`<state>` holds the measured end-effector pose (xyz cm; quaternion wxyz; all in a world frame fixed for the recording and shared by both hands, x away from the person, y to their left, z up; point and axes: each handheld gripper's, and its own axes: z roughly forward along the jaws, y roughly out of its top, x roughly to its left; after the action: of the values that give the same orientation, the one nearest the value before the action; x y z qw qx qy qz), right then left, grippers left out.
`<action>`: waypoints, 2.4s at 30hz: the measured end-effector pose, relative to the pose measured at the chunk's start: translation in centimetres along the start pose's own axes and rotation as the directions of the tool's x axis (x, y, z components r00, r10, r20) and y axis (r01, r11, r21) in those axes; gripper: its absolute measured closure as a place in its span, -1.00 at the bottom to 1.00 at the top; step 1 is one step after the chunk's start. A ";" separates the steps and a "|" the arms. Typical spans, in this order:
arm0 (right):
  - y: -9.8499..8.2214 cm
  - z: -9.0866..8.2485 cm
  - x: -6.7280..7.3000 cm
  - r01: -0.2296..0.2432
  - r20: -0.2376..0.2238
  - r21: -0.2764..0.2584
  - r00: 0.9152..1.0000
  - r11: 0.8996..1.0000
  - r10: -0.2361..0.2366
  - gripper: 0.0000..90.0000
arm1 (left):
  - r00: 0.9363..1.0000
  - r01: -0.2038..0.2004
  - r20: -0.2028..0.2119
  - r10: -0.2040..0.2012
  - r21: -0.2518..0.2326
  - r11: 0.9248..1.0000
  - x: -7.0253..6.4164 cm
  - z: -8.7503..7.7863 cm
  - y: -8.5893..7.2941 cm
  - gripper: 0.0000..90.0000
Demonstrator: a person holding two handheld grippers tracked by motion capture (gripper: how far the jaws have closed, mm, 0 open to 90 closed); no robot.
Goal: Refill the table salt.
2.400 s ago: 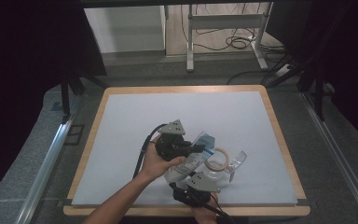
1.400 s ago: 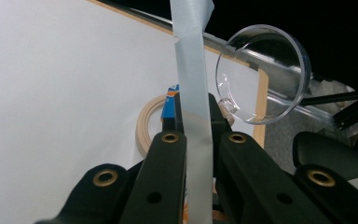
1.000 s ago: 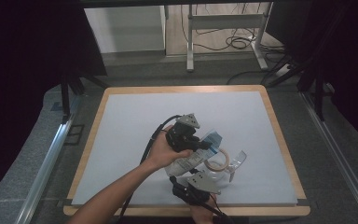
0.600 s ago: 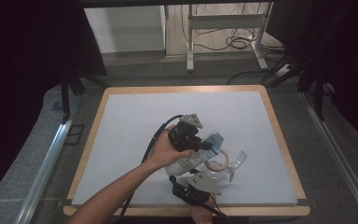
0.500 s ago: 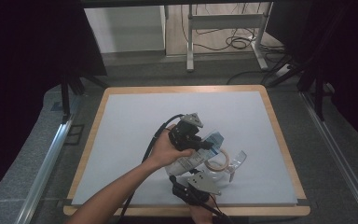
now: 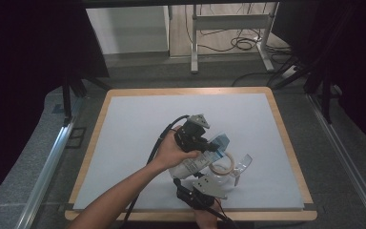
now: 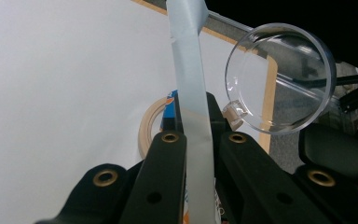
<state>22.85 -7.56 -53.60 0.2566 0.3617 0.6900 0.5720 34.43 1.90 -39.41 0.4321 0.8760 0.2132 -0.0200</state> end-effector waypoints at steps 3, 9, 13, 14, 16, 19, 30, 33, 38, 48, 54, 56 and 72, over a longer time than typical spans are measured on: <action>0.0 0.0 0.0 -0.002 -0.001 0.001 1.000 1.000 0.002 -0.16 | 1.000 0.003 -0.004 -0.003 0.006 1.000 0.0 0.2 0.0 1.00; -0.1 -0.1 0.0 0.001 -0.001 -0.002 1.000 1.000 -0.001 -0.15 | 1.000 0.008 -0.010 -0.008 0.012 1.000 0.0 0.3 0.0 1.00; 0.0 -0.1 0.1 -0.004 -0.003 -0.005 1.000 1.000 0.004 -0.15 | 1.000 0.004 -0.012 -0.004 0.018 1.000 -0.1 0.4 0.2 1.00; 0.1 -0.1 0.2 -0.006 -0.004 -0.006 1.000 1.000 0.006 -0.15 | 1.000 0.003 -0.012 -0.003 0.020 1.000 -0.1 0.4 0.2 1.00; 0.1 -0.2 0.2 -0.006 -0.005 -0.010 1.000 1.000 0.006 -0.15 | 1.000 0.000 -0.013 0.000 0.022 1.000 -0.3 0.5 0.3 1.00; 0.3 -0.2 0.1 -0.005 -0.005 -0.017 1.000 1.000 0.005 -0.15 | 1.000 -0.008 -0.019 0.009 0.028 1.000 -0.4 0.5 0.6 1.00; 1.0 -0.1 0.2 -0.012 -0.010 -0.033 1.000 0.999 0.012 -0.15 | 0.999 -0.028 -0.019 0.029 0.062 0.998 -0.7 0.6 1.3 1.00; 1.1 -0.1 0.3 -0.013 -0.013 -0.034 1.000 0.999 0.013 -0.15 | 0.999 -0.027 -0.018 0.029 0.069 0.997 -0.7 0.7 1.4 1.00; 1.2 0.0 0.3 -0.013 -0.013 -0.036 1.000 0.999 0.012 -0.15 | 0.999 -0.030 -0.014 0.031 0.082 0.996 -0.7 0.8 1.6 1.00; 1.4 0.1 0.4 -0.013 -0.011 -0.043 1.000 0.999 0.012 -0.15 | 0.999 -0.036 -0.014 0.038 0.095 0.995 -0.8 0.9 1.8 1.00; 1.5 0.0 0.3 -0.012 -0.010 -0.044 1.000 0.999 0.012 -0.15 | 0.999 -0.040 -0.013 0.042 0.097 0.994 -0.9 1.1 1.9 1.00; 1.6 0.0 0.3 -0.012 -0.010 -0.045 1.000 0.999 0.011 -0.15 | 0.999 -0.041 -0.012 0.042 0.097 0.994 -0.9 1.1 2.0 1.00; 1.6 0.4 0.3 -0.002 -0.006 -0.052 1.000 0.999 0.001 -0.14 | 0.999 -0.035 -0.018 0.037 0.105 0.994 -1.0 1.2 2.0 1.00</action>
<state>23.28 -6.97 -52.07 0.2634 0.3538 0.6755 0.5909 34.52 -0.42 -38.45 0.3836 0.9014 0.2005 -0.0146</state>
